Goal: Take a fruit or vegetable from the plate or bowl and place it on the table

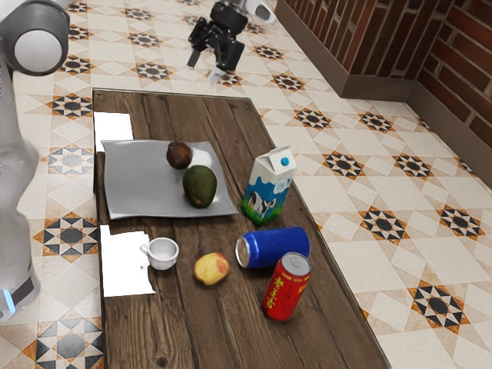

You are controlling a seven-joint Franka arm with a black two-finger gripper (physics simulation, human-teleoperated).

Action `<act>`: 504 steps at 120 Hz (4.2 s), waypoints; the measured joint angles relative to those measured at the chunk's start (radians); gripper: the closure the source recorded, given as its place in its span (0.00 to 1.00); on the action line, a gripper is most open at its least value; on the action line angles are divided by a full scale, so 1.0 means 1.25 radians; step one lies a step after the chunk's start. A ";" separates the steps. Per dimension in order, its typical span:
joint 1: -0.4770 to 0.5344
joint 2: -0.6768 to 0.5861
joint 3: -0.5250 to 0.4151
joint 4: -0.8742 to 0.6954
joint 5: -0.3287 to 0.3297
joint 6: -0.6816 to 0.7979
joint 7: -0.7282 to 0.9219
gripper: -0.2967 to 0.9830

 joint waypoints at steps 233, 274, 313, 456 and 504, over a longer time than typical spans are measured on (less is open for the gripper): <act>0.317 -0.494 -0.292 -1.036 0.154 1.041 0.004 0.26; 0.318 -0.460 -0.261 -1.037 0.163 1.074 0.006 0.26; 0.324 -0.414 -0.251 -1.036 0.170 1.141 0.007 0.26; 0.281 -0.513 0.162 -0.942 0.712 1.208 -0.022 0.67; 0.102 -0.515 0.439 -0.962 0.935 1.403 -0.103 0.68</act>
